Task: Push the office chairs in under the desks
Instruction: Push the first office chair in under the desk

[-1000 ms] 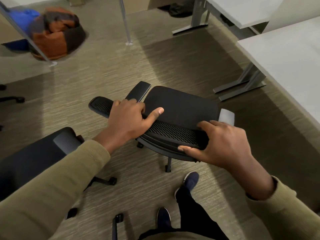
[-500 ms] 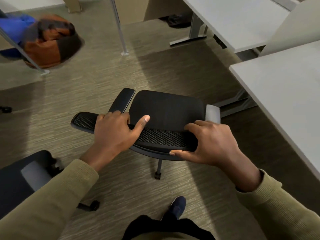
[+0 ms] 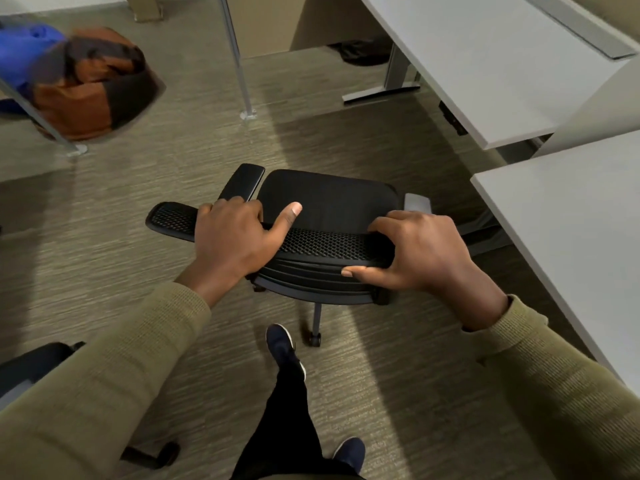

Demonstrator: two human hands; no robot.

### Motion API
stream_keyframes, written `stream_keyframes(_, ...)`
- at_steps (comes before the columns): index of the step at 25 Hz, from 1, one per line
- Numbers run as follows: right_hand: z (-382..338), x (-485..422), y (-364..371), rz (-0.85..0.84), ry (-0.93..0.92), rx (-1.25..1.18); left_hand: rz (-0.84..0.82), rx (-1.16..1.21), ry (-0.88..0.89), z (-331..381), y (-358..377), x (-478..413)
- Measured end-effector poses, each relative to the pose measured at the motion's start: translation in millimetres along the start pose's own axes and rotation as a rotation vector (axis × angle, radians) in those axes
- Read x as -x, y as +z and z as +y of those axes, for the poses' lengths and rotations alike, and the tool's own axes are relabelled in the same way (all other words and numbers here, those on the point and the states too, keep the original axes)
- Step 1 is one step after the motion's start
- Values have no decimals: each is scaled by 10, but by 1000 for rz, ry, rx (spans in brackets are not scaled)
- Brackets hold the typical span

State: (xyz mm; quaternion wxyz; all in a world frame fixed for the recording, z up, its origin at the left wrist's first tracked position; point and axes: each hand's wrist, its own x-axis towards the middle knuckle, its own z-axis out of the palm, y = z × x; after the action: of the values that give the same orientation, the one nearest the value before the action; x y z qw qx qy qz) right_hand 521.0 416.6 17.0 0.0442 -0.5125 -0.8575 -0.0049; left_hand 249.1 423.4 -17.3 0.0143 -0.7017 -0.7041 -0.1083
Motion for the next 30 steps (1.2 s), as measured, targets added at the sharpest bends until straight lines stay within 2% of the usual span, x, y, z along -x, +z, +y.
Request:
stream_keyframes(9,331,-1691,141,-52,91,-31,-7,3,91,-511,247,-1816)
stream_keyframes(17,639,-3075,252,-14,157,-90,-54,-2,140,-898,473,-3320)
stream_keyframes(30,1636,-5499,465,-26,200,-146,-41,21,207,-1214,880,-5943)
